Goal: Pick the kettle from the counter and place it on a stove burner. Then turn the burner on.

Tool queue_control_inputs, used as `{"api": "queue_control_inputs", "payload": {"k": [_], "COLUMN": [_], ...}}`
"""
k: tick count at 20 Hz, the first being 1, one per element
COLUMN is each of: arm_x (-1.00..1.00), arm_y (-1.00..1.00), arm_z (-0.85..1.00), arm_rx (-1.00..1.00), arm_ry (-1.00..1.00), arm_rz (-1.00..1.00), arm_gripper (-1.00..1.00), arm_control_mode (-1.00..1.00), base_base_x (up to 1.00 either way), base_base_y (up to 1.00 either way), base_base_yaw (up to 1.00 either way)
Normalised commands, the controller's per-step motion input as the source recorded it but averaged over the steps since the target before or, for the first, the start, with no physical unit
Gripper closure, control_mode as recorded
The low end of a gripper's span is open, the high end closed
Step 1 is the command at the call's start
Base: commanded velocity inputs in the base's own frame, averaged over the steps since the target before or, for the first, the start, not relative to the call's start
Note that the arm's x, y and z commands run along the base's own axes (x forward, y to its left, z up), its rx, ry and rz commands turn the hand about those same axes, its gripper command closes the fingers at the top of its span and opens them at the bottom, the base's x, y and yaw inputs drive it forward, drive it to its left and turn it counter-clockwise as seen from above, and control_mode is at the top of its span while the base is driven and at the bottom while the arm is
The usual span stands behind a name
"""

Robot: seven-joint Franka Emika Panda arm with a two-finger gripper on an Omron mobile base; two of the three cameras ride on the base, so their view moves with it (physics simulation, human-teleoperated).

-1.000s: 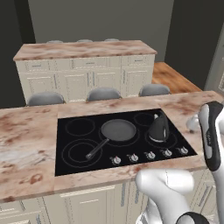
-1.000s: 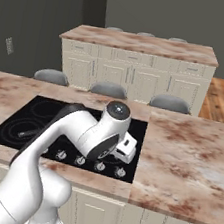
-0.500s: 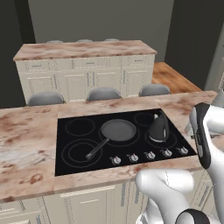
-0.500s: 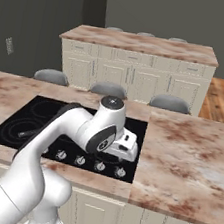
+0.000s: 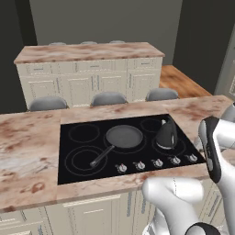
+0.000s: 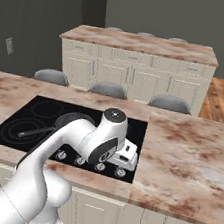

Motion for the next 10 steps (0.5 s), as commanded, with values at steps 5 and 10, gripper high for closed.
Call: {"api": "queue_control_inputs", "payload": {"k": [5,10], "arm_x": [0.14,0.25], "arm_y": [0.00,-0.01], "arm_z": [-0.20,-0.22], "arm_rx": [0.00,0.00], "arm_ry": [0.11,0.08], "arm_rz": [0.04,0.07], "arm_gripper": [-1.00,-1.00], "arm_control_mode": [-1.00,-1.00], "base_base_x": [0.00,0.00], "base_base_y": [0.00,0.00], "base_base_yaw": [0.00,0.00]}}
